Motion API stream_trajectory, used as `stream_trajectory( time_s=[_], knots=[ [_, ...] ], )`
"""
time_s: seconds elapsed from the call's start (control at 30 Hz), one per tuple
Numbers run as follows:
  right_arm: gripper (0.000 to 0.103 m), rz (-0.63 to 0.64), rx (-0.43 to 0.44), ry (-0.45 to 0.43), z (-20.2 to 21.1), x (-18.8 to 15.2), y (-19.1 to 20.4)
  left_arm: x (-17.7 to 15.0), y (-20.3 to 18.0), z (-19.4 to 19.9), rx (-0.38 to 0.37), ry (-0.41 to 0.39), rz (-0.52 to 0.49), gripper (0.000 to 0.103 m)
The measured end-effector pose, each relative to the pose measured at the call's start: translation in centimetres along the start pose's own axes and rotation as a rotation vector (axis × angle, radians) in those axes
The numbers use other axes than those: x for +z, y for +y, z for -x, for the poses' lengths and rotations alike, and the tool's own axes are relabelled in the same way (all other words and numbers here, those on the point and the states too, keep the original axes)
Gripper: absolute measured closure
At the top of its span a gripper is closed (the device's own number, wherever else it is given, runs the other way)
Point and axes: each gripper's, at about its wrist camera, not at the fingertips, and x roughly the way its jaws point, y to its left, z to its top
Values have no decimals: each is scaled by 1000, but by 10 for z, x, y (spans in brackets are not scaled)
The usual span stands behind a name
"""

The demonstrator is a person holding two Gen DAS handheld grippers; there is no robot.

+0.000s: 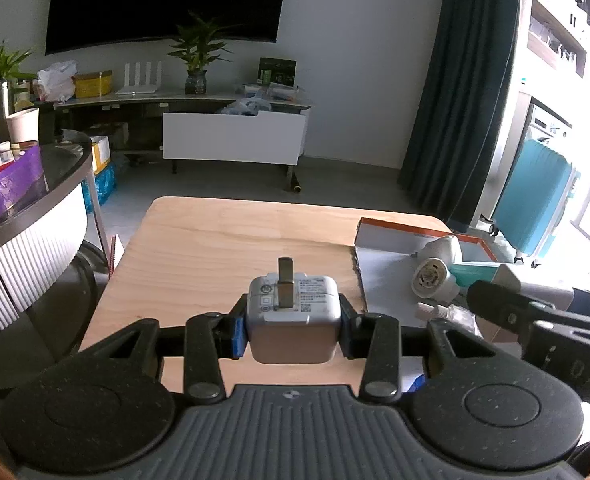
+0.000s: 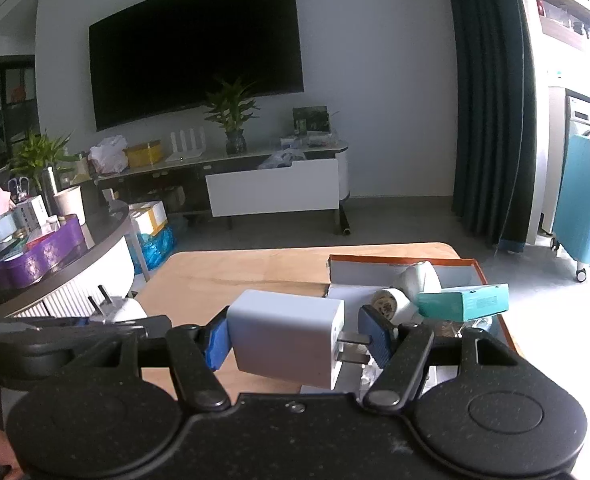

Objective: Organize rigid objects
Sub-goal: 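Carry both white chargers over the orange-rimmed box with both grippers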

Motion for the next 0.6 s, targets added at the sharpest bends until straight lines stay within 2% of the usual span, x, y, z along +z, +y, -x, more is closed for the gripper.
stream_trajectory(
  time_s=[0.6],
  knots=[
    [24,-29,-32,-17,12,0,-18,-1,-19,-1,-45,-2,-34,61]
  ],
)
